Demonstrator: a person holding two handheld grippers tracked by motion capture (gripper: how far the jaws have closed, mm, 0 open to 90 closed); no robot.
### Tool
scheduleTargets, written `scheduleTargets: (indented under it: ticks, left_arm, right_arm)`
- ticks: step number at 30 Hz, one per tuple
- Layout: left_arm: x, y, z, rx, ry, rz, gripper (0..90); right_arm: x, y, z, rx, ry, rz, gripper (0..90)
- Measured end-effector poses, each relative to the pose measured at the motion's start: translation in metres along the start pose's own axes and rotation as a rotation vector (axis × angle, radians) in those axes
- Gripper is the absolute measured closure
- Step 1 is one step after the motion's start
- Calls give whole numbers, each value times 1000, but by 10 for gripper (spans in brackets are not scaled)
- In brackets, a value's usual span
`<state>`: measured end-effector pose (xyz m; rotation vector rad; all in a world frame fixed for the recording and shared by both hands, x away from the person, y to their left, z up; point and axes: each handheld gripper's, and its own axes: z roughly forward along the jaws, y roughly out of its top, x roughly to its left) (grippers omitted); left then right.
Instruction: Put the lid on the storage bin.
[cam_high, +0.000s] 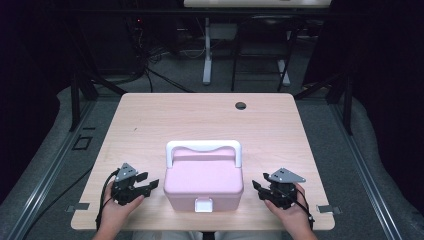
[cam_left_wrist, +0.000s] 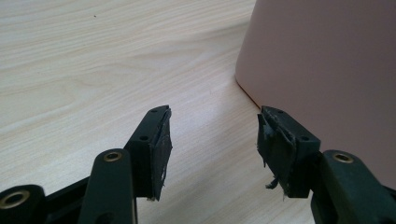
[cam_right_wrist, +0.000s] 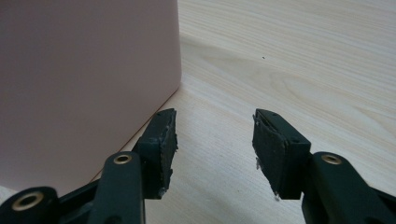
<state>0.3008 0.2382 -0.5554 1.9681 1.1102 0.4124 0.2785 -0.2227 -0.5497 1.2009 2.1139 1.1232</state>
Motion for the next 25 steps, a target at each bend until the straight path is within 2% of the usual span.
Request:
scheduleTargets:
  ticks: [4, 16, 25]
  left_arm:
    - [-1, -1, 1, 9, 0, 10, 445]
    - [1, -2, 2, 3, 2, 9, 443]
    - [-2, -1, 5, 9, -7, 59, 425]
  right_arm:
    - [1, 0, 4, 12, 0, -15, 487]
    - [-1, -1, 3, 7, -2, 0, 479]
    - [-4, -2, 3, 10, -6, 12, 462]
